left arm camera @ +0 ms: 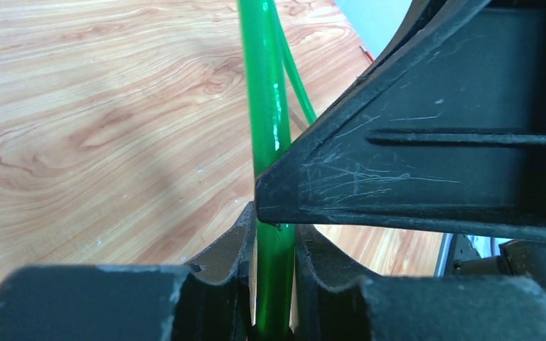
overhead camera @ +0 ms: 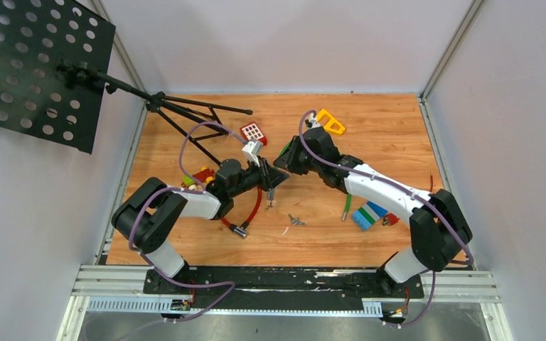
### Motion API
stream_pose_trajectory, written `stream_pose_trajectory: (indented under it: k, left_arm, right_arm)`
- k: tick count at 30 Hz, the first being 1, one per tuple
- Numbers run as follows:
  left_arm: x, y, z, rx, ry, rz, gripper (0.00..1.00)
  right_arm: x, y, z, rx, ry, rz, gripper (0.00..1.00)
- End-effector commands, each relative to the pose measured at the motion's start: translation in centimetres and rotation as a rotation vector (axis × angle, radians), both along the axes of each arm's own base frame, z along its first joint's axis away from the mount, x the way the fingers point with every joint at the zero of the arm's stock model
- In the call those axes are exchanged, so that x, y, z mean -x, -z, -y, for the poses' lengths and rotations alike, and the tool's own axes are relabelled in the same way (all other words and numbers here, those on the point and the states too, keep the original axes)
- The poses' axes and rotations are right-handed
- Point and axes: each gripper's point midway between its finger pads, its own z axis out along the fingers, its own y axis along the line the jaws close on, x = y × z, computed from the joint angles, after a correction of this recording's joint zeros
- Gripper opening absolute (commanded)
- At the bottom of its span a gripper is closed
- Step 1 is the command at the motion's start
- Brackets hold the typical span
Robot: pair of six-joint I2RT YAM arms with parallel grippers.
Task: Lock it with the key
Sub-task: Pick up the lock from the center of the board.
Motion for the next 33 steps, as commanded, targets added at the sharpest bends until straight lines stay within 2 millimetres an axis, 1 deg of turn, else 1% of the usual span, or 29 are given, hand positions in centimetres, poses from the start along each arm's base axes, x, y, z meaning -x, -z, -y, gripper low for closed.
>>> stream_pose_trajectory:
  k: [1,2,3,4,6,8,10,12,14,15,17,19,21,23,25,26,29,31,33]
  left_arm:
    - [-0.7,-1.7,-0.2,-0.006,0.0,0.092,0.0]
    - [-0.6,-1.8,-0.3,-0.009,0.005,0.103,0.0]
    - [-0.6,-2.0,-0.3,-0.011,0.008,0.112,0.0]
    - [-0.5,-2.0,-0.3,-0.019,0.01,0.117,0.0]
    - [-0.4,-2.1,-0.5,-0.032,0.012,0.13,0.0]
    - [-0.3,-2.3,-0.6,-0.045,0.014,0.148,0.0]
    - [-0.3,-2.5,-0.8,-0.057,0.014,0.171,0.0]
    - [-0.1,-2.8,-0.9,-0.072,0.014,0.202,0.0]
    - [0.0,-3.1,-0.9,-0.093,0.01,0.24,0.0]
    - [0.1,-3.1,-0.9,-0.106,0.009,0.257,0.0]
    - [0.4,-3.3,-0.7,-0.124,0.007,0.299,0.0]
    - [0.8,-3.3,-0.7,-0.143,-0.004,0.351,0.0]
    - [1.3,-3.7,-0.6,-0.152,-0.008,0.409,0.0]
    - [1.7,-4.1,-0.5,-0.147,0.003,0.446,0.0]
    - [2.2,-4.3,-0.2,-0.142,0.033,0.469,0.0]
    - [2.4,-4.3,-0.1,-0.143,0.047,0.473,0.0]
    - [3.0,-4.3,0.2,-0.137,0.087,0.499,0.0]
    - [3.6,-4.4,0.4,-0.126,0.116,0.532,0.0]
    - [4.3,-4.8,0.4,-0.097,0.137,0.572,0.0]
  right_arm:
    - [-0.7,-4.5,1.6,0.032,0.036,0.162,0.26]
    - [-1.1,-4.8,2.3,0.06,0.064,0.182,0.3]
    - [-1.3,-5.0,2.8,0.084,0.076,0.194,0.38]
    - [-1.4,-5.4,3.3,0.106,0.08,0.208,0.43]
    - [-1.7,-6.1,4.4,0.142,0.097,0.23,0.49]
    - [-1.7,-7.0,5.5,0.179,0.112,0.256,0.58]
    - [-1.6,-8.0,6.8,0.217,0.12,0.299,0.63]
    - [-1.5,-8.8,8.1,0.278,0.119,0.369,0.66]
    - [-1.8,-9.1,9.3,0.363,0.104,0.458,0.66]
    - [-1.9,-9.0,9.7,0.416,0.072,0.514,0.65]
    - [-2.5,-7.8,10.0,0.561,-0.032,0.607,0.65]
    - [-2.6,-6.0,9.6,0.716,-0.223,0.688,0.65]
    - [-2.9,-5.7,9.4,0.775,-0.293,0.731,0.65]
    - [-3.0,-5.9,8.8,0.815,-0.387,0.825,0.66]
    - [-2.9,-6.7,8.1,0.83,-0.443,0.925,0.66]
    - [-2.6,-7.2,7.5,0.82,-0.485,0.991,0.66]
    - [-1.6,-8.7,6.7,0.846,-0.577,1.213,0.66]
    - [-0.4,-8.9,6.3,0.894,-0.675,1.378,0.66]
    - [0.6,-8.5,6.2,0.959,-0.764,1.513,0.67]
